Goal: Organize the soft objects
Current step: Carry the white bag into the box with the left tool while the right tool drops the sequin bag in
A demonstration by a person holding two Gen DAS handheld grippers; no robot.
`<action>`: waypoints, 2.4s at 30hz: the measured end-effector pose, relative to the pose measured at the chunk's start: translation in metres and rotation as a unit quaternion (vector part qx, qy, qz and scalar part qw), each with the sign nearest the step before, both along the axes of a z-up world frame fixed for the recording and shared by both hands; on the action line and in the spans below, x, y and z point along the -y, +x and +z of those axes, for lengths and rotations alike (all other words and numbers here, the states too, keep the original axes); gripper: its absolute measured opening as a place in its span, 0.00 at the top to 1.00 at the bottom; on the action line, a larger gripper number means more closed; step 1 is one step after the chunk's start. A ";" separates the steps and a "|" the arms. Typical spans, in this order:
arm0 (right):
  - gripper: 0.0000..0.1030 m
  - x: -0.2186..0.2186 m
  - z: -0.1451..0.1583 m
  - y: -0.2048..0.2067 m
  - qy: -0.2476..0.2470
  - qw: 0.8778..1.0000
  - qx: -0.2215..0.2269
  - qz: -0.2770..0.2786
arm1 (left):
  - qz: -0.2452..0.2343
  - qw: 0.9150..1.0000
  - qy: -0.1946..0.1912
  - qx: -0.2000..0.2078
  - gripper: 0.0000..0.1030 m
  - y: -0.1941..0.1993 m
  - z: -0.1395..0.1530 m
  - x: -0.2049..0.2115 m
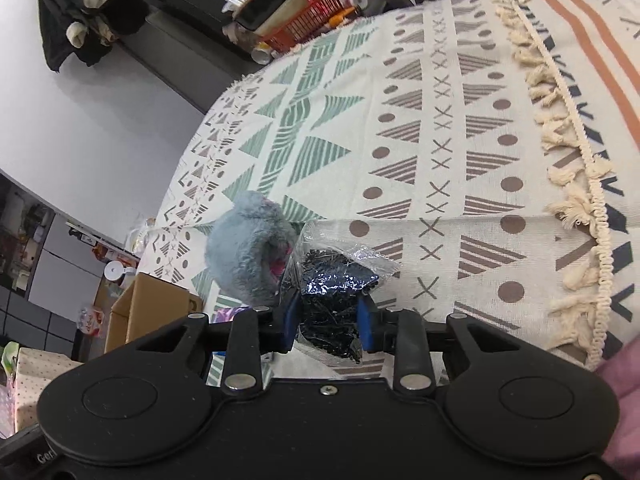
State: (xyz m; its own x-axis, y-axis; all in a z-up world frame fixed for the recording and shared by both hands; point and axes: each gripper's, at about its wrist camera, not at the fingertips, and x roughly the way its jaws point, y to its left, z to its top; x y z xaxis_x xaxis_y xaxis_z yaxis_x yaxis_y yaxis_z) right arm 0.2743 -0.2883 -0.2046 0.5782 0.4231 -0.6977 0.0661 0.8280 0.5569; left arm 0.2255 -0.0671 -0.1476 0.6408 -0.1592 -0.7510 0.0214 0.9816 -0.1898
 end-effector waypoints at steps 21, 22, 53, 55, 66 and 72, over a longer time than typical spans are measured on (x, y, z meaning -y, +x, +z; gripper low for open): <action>0.72 -0.037 0.073 -0.042 -0.048 0.995 0.080 0.025 | 0.029 0.997 -0.038 0.058 0.68 -0.028 0.045 -0.048; 0.72 -0.041 0.076 -0.043 -0.049 0.995 0.083 0.028 | 0.032 0.997 -0.040 0.059 0.68 -0.028 0.046 -0.051; 0.72 -0.161 0.112 -0.039 -0.046 0.988 0.116 0.086 | 0.098 0.990 -0.087 0.054 0.68 -0.019 0.055 -0.157; 0.72 -0.169 0.111 -0.037 -0.046 0.988 0.116 0.089 | 0.106 0.989 -0.088 0.050 0.68 -0.018 0.053 -0.165; 0.71 -0.211 0.097 -0.023 -0.045 0.986 0.104 0.119 | 0.143 0.984 -0.101 0.034 0.68 -0.008 0.036 -0.208; 0.71 -0.232 0.084 -0.015 -0.051 0.986 0.091 0.132 | 0.173 0.979 -0.109 0.009 0.68 0.001 0.017 -0.230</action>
